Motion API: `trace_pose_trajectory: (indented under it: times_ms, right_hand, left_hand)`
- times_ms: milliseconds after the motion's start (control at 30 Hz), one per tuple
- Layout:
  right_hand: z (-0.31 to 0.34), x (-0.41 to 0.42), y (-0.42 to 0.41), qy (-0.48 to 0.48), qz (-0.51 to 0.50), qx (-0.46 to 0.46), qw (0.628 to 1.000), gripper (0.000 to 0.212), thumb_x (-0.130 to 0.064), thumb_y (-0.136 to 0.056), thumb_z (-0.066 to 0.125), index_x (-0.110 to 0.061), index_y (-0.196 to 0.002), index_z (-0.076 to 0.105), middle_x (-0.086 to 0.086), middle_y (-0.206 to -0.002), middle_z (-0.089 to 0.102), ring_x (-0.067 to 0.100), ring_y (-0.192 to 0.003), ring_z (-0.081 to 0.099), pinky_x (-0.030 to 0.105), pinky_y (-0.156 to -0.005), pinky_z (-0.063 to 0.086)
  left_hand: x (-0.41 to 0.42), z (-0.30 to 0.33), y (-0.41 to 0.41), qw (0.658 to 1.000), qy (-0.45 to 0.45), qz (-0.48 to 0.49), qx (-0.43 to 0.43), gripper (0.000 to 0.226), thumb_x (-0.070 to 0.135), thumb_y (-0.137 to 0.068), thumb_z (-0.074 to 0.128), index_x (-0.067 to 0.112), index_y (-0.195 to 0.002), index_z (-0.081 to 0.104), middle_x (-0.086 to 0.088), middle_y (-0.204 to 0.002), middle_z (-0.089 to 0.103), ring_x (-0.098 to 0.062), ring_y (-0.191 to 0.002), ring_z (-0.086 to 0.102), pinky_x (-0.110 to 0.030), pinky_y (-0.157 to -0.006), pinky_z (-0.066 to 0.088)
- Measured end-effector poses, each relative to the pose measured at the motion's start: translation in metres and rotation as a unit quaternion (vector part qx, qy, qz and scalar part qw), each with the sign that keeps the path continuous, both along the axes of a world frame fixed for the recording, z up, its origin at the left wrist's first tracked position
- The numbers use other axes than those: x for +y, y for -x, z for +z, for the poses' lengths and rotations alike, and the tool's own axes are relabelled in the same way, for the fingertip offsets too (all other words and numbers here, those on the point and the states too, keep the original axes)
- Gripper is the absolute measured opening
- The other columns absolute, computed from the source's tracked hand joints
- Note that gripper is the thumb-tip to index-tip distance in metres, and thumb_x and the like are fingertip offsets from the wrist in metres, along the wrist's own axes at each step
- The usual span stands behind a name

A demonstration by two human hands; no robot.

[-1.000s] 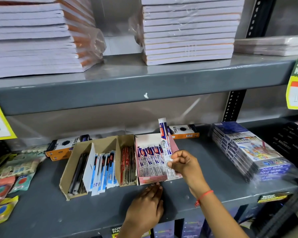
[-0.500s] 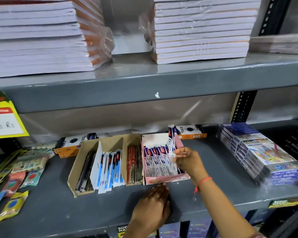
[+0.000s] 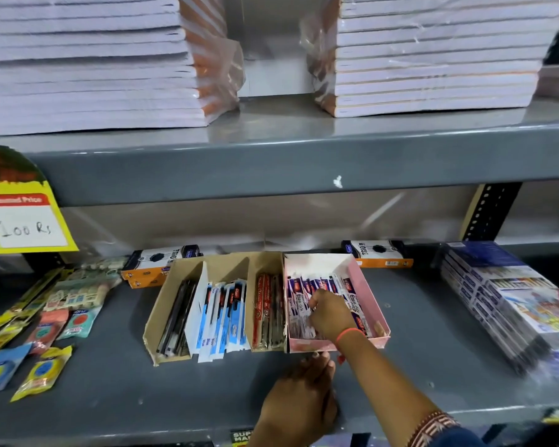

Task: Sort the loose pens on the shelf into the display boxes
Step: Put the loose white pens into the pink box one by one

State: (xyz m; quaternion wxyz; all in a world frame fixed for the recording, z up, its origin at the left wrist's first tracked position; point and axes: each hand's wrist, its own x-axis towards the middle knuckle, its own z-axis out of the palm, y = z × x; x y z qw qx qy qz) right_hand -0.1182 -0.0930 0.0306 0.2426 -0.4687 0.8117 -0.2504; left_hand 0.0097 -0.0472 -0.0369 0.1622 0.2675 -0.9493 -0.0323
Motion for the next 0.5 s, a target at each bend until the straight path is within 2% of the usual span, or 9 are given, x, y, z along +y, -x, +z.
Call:
trace_pose_trajectory:
  times_ms: [167, 300, 367, 500]
  right_hand:
    - [0.001, 0.001, 0.004, -0.017, 0.016, 0.058, 0.998, 0.028, 0.002, -0.087, 0.045, 0.002, -0.104, 0.067, 0.019, -0.108, 0.07, 0.03, -0.101, 0.066, 0.033, -0.089, 0.055]
    - [0.018, 0.009, 0.039, 0.008, -0.078, 0.108, 0.991, 0.027, -0.002, -0.089, 0.04, 0.002, -0.101, 0.064, 0.022, -0.106, 0.068, 0.037, -0.097, 0.066, 0.039, -0.082, 0.053]
    - [0.02, 0.016, 0.047, -0.02, -0.088, 0.143, 0.986, 0.028, 0.001, -0.089, 0.038, 0.002, -0.106, 0.06, 0.023, -0.109, 0.066, 0.038, -0.1, 0.065, 0.04, -0.082, 0.053]
    - [0.006, 0.022, 0.037, -0.098, -0.043, 0.188, 0.976, 0.032, -0.001, -0.092, 0.038, -0.003, -0.117, 0.058, 0.016, -0.119, 0.064, 0.033, -0.109, 0.064, 0.04, -0.089, 0.053]
  left_hand:
    - [0.001, 0.0, 0.0, 1.0, 0.011, -0.007, 0.007, 0.047, 0.046, -0.058, 0.067, 0.025, -0.1, 0.074, 0.011, -0.105, 0.073, -0.002, -0.089, 0.069, -0.013, -0.06, 0.052]
    - [0.003, 0.002, -0.002, 0.999, 0.04, -0.015, 0.012, 0.045, 0.051, -0.054, 0.075, 0.029, -0.093, 0.077, 0.014, -0.1, 0.074, 0.002, -0.089, 0.068, -0.01, -0.069, 0.052]
    - [0.005, 0.003, -0.003, 0.998, 0.053, -0.018, 0.015, 0.045, 0.051, -0.052, 0.078, 0.029, -0.092, 0.077, 0.014, -0.098, 0.074, 0.002, -0.088, 0.068, -0.01, -0.072, 0.051]
    - [0.007, 0.008, -0.003, 0.998, 0.065, -0.02, 0.017, 0.049, 0.054, -0.044, 0.082, 0.031, -0.088, 0.078, 0.015, -0.095, 0.075, 0.003, -0.085, 0.069, -0.009, -0.073, 0.05]
